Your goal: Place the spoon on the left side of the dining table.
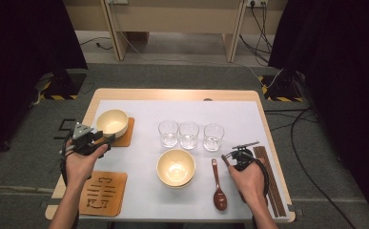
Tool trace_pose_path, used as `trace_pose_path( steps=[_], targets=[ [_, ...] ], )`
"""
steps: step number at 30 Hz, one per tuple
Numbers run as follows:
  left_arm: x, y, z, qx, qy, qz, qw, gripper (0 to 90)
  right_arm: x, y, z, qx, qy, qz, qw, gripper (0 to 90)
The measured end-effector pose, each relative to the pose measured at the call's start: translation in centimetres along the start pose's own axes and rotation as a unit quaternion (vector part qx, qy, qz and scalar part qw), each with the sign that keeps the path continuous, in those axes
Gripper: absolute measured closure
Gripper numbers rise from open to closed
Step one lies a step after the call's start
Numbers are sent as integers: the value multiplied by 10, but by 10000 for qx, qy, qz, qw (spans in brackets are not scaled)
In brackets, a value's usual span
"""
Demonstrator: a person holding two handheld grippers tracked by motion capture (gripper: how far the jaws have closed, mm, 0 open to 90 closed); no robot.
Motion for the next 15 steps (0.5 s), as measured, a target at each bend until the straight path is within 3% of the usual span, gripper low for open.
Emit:
trace_pose_path(
  steps=[5,10,15],
  targets=[
    [0,1,1,11,-1,20,10000,440,1,4,-1,104,-44,7,9999,848],
    [-1,0,0,-14,-6,26,10000,440,-5,-1,-1,69,78,-230,9997,856],
    [0,0,-1,-43,-36,15,10000,440,-9,-21,-6,-381,52,-434,9983,857]
  ],
)
Point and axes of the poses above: each handheld gripper's, and its own axes: y roughly forward along the jaws, z roughly out of its underside, x roughly to its left, the point moved 4 cm from there along y, roughly forward along the jaws, and after that the axes turned 15 degrees about -z, right-handed, at the moved point
